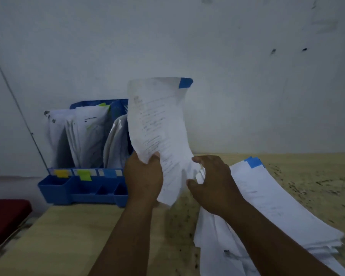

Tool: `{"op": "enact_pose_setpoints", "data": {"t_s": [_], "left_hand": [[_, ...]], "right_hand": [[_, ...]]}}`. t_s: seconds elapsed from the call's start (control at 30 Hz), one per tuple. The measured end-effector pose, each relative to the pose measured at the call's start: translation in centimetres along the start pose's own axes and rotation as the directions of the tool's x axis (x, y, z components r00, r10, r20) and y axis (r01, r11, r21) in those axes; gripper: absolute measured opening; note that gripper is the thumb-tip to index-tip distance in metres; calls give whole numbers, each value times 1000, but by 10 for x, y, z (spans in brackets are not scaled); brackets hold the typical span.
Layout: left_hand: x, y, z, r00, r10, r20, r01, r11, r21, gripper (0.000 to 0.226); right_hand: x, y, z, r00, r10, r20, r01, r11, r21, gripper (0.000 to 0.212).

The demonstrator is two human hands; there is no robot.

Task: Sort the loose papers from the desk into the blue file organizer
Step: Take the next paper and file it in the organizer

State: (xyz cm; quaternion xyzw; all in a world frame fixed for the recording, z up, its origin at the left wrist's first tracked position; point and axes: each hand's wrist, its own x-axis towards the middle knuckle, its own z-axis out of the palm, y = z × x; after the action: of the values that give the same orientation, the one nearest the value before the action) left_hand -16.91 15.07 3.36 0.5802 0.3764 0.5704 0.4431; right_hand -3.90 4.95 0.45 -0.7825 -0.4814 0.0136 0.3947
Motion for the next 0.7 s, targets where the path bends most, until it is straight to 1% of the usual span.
{"op": "enact_pose_setpoints", "data": {"t_s": [0.1, 0.2, 0.27, 0.37, 0.47, 0.53, 0.63, 0.7], "left_hand": [[25, 7, -19, 989, 104, -105, -93, 990, 101, 11], [53, 12, -42, 949, 223, -222, -164, 953, 255, 21], [68, 14, -54, 922, 285, -263, -188, 922, 339, 19], [86, 15, -67, 900, 313, -304, -175, 897, 406, 21], [96, 14, -73, 888, 335, -316, -168, 875, 455, 21], [100, 10, -74, 864, 403, -302, -218, 841, 496, 21], [105, 1, -75, 829, 509, -233, -318, 772, 551, 23], [112, -6, -75, 818, 541, -194, -347, 733, 585, 25]], "right_hand": [[17, -27, 7, 997, -76, 21, 75, 997, 15, 59], [33, -52, 20, 988, -151, 36, 149, 987, 54, 58], [45, -66, 27, 984, -168, 53, 165, 985, 47, 59], [62, -83, 40, 981, -170, 93, 166, 985, 45, 62], [73, -93, 51, 978, -156, 138, 152, 988, 39, 61], [78, -96, 58, 979, -148, 142, 144, 989, 41, 59], [81, -97, 69, 979, -137, 151, 132, 990, 44, 57], [81, -95, 75, 979, -134, 156, 129, 991, 43, 56]]}}
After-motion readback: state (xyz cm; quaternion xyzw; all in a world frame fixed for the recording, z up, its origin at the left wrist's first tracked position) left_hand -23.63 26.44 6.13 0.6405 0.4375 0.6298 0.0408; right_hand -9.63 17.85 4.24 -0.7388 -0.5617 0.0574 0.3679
